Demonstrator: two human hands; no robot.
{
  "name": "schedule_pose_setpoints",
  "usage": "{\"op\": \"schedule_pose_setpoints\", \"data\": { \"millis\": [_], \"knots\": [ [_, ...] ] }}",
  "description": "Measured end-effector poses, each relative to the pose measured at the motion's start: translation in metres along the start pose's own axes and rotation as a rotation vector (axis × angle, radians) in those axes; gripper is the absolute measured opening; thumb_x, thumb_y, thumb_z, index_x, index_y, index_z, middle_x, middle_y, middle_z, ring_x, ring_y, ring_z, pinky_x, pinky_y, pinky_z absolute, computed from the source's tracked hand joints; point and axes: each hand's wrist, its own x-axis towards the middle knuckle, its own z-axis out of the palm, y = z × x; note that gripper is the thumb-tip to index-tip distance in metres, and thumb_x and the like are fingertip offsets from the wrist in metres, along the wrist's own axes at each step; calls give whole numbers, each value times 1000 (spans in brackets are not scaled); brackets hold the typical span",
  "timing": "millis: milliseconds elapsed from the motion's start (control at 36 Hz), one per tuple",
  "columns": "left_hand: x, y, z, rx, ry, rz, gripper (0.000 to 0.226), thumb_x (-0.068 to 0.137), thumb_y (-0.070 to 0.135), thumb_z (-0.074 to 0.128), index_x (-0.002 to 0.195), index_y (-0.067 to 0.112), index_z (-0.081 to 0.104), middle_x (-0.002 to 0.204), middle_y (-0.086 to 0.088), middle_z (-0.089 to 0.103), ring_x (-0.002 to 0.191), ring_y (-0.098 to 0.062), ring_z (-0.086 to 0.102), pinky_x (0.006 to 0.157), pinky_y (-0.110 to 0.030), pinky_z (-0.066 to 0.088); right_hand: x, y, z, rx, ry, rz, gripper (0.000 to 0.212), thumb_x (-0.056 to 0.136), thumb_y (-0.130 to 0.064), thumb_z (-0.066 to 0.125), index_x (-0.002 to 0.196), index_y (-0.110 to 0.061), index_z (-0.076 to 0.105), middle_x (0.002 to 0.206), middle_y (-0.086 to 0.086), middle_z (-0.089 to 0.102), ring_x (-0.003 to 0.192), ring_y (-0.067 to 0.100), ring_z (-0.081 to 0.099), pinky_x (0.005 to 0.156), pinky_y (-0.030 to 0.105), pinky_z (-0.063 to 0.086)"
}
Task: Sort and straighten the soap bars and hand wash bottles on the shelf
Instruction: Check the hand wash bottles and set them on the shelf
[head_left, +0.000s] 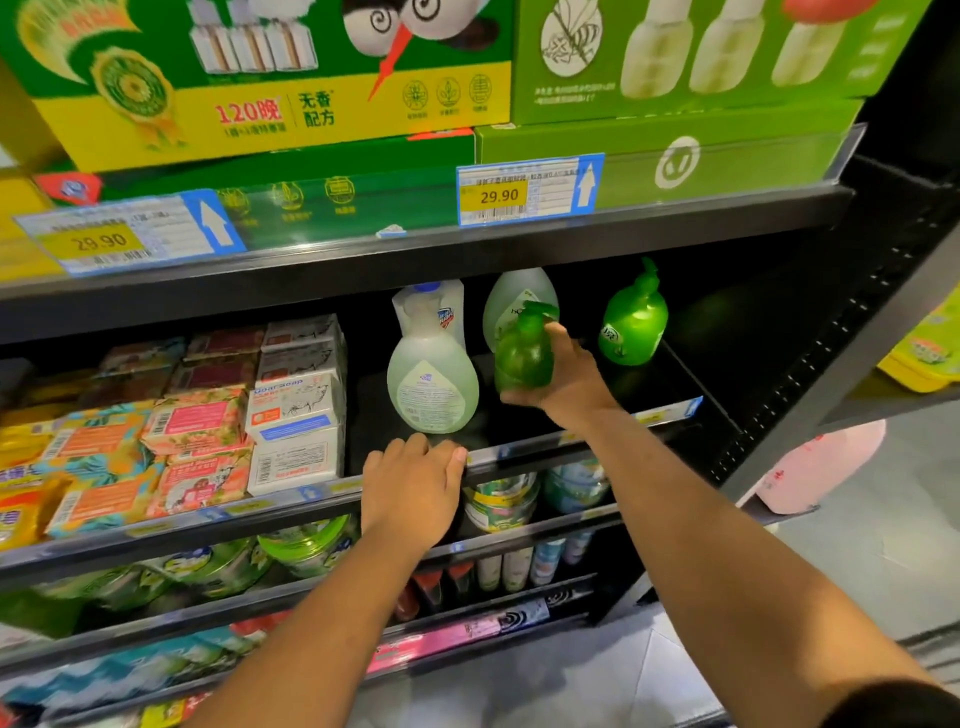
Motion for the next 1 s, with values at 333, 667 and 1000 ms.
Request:
{"op": "schedule_pose_setpoints", "data": {
  "millis": [333, 667, 1000],
  "knots": [
    [3, 0, 1, 22, 16, 7, 46, 105, 47, 22, 121, 31, 62, 108, 0, 63, 100, -26, 56, 74, -38, 29, 29, 72, -69, 198, 431, 75, 100, 62, -33, 94, 145, -9, 42, 136, 14, 54, 125, 32, 55, 106, 44, 47],
    [4, -2, 6, 18, 42, 22, 55, 102, 48, 13, 112, 32, 65, 99, 2, 63, 93, -25, 56, 74, -37, 31, 26, 54, -67, 43, 460, 130, 92, 65, -34, 93, 140, -6, 46, 129, 18, 52, 123, 34, 49, 104, 36, 42],
    [4, -4, 12, 14, 107, 59, 34, 101, 41, 41, 95, 26, 71, 82, -1, 63, 77, -29, 58, 66, -35, 28, 15, 53, -61, 178, 283, 109, 72, 61, -25, 96, 120, -19, 55, 117, 6, 67, 111, 25, 64, 98, 33, 49]
  ]
}}
